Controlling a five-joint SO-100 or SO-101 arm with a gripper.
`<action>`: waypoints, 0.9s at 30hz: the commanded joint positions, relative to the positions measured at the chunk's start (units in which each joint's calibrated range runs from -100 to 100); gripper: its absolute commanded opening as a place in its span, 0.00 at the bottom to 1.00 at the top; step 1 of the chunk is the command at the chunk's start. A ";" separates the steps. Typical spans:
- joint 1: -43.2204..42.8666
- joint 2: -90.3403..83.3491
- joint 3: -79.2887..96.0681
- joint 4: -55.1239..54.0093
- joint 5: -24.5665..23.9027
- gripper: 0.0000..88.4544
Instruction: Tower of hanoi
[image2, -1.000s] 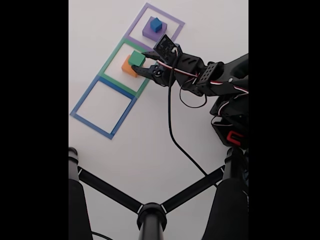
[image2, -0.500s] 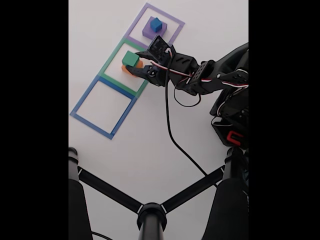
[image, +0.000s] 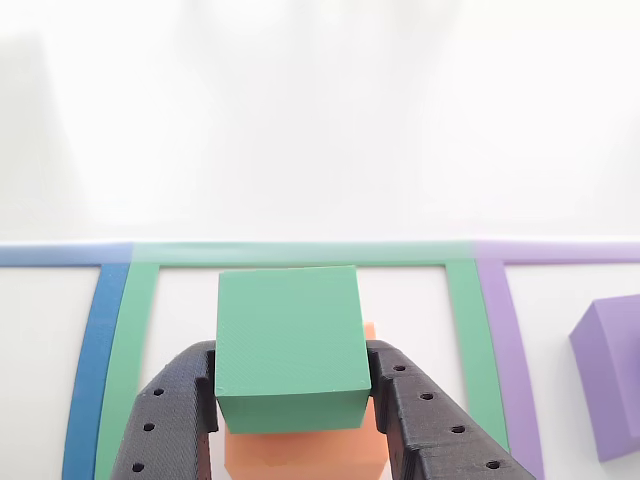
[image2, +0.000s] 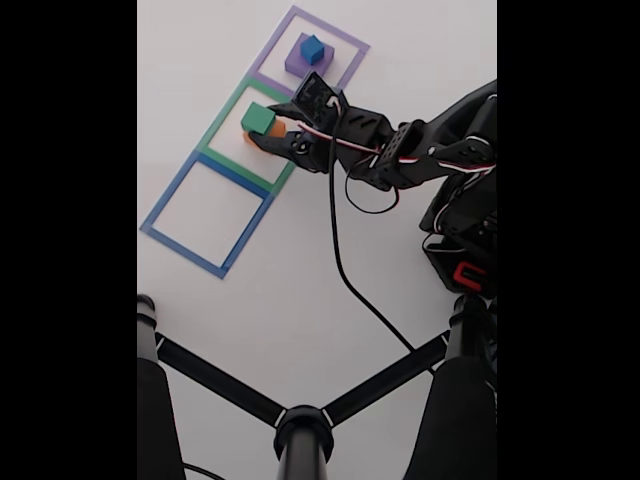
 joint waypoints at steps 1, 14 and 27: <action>0.59 -0.76 -0.77 -1.42 0.00 0.12; 0.74 -0.60 0.78 -2.15 0.00 0.12; 1.05 1.01 0.96 -3.04 0.00 0.14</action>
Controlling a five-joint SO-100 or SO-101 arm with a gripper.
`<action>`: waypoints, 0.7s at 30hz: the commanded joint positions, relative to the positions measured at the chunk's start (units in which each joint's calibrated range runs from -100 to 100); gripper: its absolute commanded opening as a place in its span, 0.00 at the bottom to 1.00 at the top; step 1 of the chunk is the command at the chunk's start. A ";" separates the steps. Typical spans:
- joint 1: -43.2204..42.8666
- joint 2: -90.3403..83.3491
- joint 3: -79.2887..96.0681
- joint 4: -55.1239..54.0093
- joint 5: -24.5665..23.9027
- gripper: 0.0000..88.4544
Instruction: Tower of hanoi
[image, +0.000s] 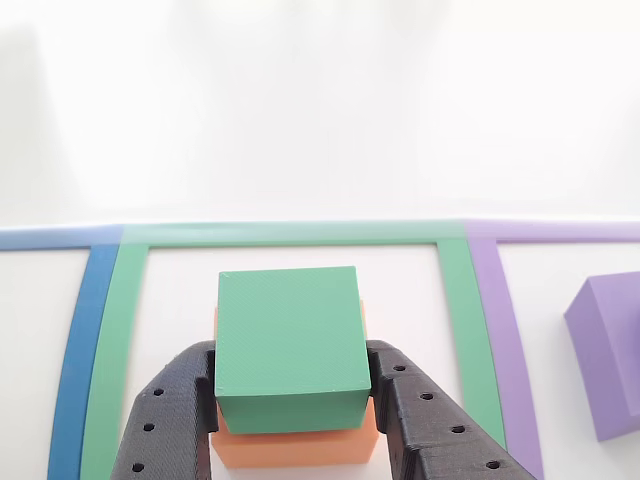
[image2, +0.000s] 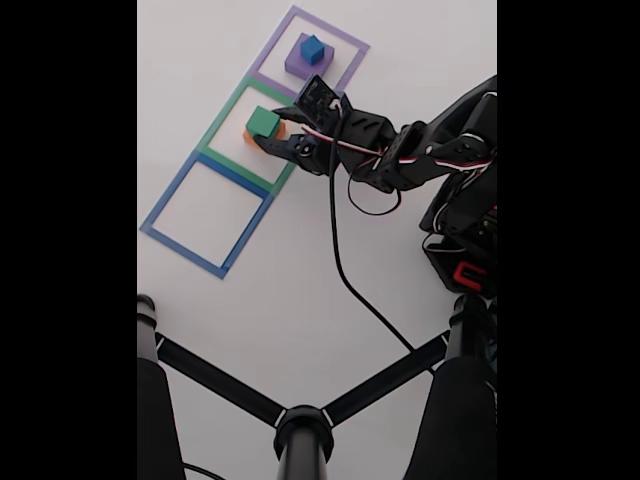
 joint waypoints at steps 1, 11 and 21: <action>0.63 -0.35 -0.08 -1.59 0.00 0.16; -0.13 0.13 -0.08 -3.94 0.00 0.26; -0.82 -9.32 -4.35 2.29 0.00 0.26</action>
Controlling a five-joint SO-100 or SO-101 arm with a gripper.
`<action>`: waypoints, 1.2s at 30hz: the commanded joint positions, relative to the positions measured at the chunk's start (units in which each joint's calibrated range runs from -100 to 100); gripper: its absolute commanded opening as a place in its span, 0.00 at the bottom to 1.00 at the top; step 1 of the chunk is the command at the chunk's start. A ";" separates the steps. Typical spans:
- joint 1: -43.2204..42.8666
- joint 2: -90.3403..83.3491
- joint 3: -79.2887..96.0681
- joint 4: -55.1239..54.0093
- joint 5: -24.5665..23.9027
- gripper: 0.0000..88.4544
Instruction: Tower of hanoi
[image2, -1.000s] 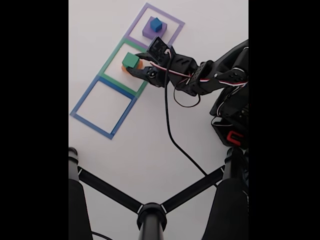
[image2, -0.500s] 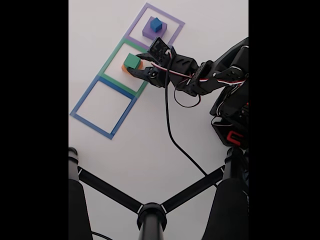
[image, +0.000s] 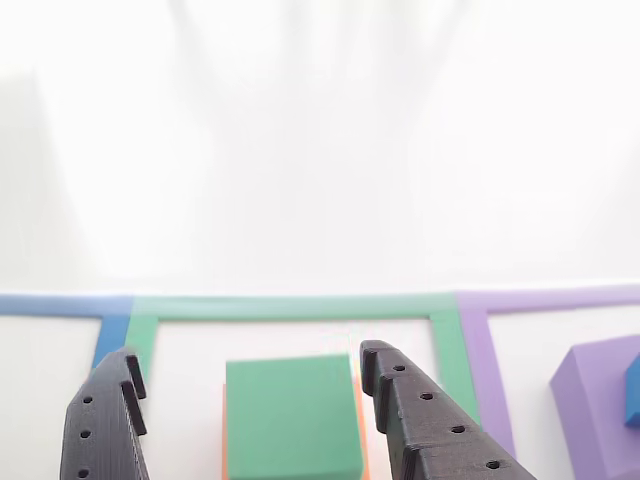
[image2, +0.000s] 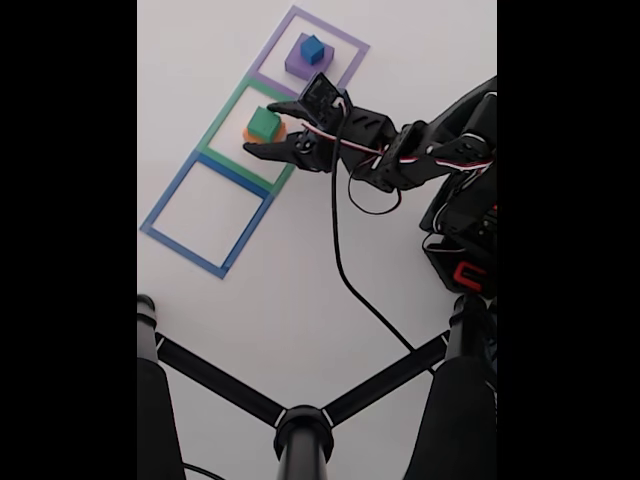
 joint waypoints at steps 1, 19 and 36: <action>-0.89 -9.52 -5.64 8.83 0.00 0.24; 7.72 -34.68 -43.17 89.77 0.00 0.00; 17.64 -28.75 -83.15 124.73 -0.55 0.00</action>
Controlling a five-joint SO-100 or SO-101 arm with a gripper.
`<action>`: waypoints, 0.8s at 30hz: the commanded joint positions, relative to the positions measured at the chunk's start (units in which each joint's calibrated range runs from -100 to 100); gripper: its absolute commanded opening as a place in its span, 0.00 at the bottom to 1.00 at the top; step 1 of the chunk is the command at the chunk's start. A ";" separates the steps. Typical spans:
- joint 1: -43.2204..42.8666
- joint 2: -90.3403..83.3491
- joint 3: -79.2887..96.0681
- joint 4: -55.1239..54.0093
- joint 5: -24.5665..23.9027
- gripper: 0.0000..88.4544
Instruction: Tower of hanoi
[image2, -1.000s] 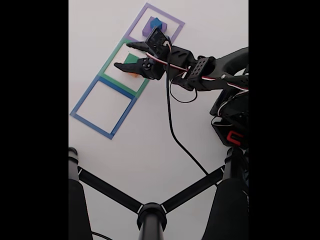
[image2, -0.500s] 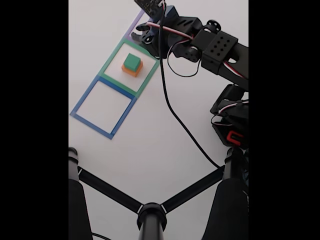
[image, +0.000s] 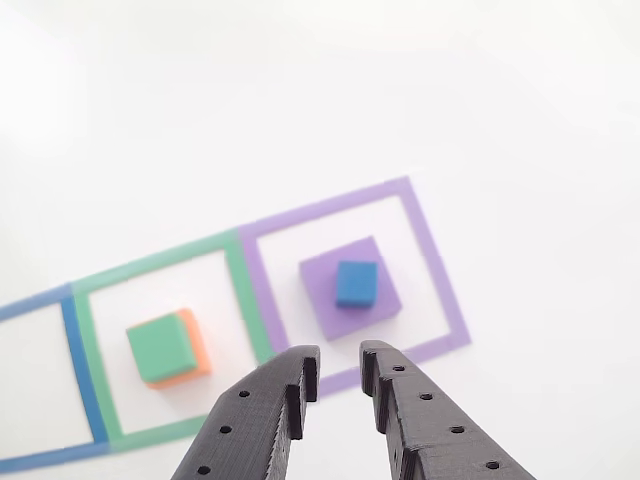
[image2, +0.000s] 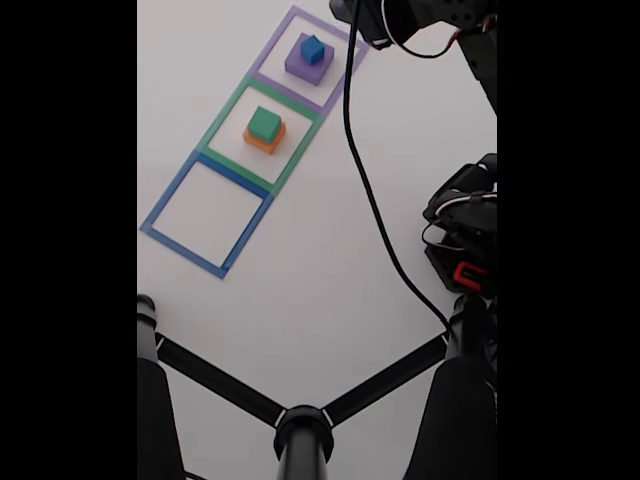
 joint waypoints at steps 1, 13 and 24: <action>1.81 -0.22 -7.39 4.28 -0.74 0.00; 4.93 -4.38 0.43 4.60 0.00 0.05; 7.98 -12.31 28.05 -16.77 0.00 0.26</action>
